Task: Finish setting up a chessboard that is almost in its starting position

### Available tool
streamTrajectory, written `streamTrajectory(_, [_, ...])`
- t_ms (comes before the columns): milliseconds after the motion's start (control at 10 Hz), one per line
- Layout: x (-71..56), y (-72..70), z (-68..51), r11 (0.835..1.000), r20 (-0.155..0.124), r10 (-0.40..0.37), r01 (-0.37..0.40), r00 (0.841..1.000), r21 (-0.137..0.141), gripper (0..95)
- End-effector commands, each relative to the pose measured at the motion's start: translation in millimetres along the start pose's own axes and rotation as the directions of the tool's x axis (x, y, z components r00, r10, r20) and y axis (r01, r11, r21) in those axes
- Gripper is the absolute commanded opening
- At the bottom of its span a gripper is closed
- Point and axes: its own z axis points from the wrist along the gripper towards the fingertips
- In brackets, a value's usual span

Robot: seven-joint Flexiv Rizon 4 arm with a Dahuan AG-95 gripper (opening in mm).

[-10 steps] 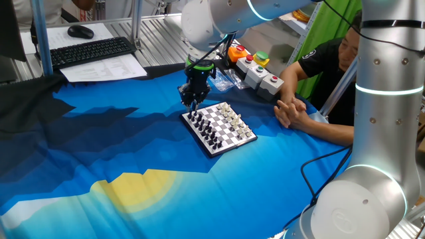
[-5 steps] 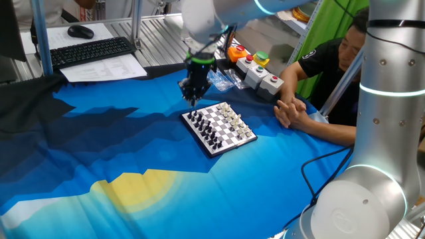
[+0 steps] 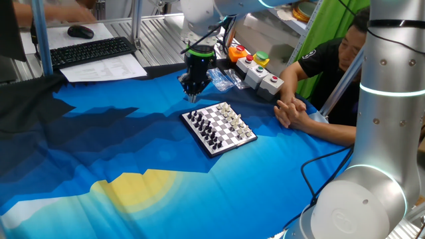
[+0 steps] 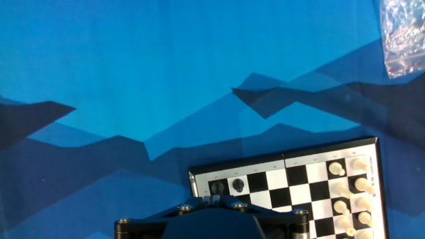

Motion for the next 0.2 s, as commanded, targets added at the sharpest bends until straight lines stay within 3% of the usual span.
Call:
streamTrajectory(100, [-1.8, -0.3, -0.8, 1.000, 0.006, 0.001, -0.001, 1.000, 0.003, 0.0])
streamTrajectory(200, [-2.4, -0.4, -1.2, 1.000, 0.004, 0.008, -0.008, 1.000, 0.007, 0.0])
